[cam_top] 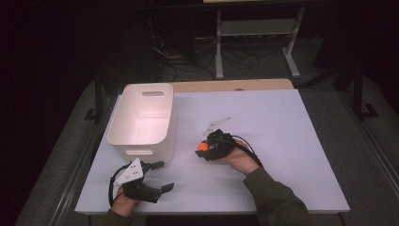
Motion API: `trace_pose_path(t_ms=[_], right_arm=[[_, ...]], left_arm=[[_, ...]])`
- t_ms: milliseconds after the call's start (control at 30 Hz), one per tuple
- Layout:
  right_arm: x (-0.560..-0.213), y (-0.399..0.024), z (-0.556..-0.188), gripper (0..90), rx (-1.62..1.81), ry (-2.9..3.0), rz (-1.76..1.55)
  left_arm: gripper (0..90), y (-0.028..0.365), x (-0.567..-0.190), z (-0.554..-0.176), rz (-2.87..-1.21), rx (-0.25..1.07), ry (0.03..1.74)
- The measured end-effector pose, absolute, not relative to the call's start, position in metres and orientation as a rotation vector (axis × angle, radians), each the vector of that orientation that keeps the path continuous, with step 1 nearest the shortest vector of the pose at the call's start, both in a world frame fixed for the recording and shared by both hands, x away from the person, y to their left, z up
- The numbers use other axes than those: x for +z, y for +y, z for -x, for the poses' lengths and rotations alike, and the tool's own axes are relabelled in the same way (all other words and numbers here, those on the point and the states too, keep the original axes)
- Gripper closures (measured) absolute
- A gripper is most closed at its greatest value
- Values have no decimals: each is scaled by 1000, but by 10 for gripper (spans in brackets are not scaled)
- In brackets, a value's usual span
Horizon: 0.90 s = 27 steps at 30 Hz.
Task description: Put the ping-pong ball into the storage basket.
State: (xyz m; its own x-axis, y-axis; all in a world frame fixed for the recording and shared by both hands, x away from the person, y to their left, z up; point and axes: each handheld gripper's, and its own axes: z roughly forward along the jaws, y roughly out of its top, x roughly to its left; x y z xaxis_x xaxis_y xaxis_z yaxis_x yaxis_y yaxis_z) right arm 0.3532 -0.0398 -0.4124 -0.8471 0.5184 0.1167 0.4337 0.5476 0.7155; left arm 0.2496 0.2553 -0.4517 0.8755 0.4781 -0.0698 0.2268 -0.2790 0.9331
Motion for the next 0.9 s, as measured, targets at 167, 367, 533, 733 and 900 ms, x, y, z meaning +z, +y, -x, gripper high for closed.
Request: trace_pose_path(t_ms=[167, 367, 533, 733, 900], right_arm=[[-409, -39, -353, 493, 1187, 2666, -815], [-404, -38, -351, 493, 1193, 2663, -803], [-400, -37, -351, 493, 1194, 2662, -791], [-393, -36, -351, 493, 1202, 2654, -781], [-389, -35, -352, 493, 1216, 2652, -770]], left_arm=[[138, 255, -452, -250, -1869, 266, 524], [138, 255, -452, -249, -1868, 266, 524], [138, 255, -452, -250, -1870, 267, 524], [138, 255, -452, -250, -1870, 267, 523], [138, 255, -452, -249, -1867, 266, 525]])
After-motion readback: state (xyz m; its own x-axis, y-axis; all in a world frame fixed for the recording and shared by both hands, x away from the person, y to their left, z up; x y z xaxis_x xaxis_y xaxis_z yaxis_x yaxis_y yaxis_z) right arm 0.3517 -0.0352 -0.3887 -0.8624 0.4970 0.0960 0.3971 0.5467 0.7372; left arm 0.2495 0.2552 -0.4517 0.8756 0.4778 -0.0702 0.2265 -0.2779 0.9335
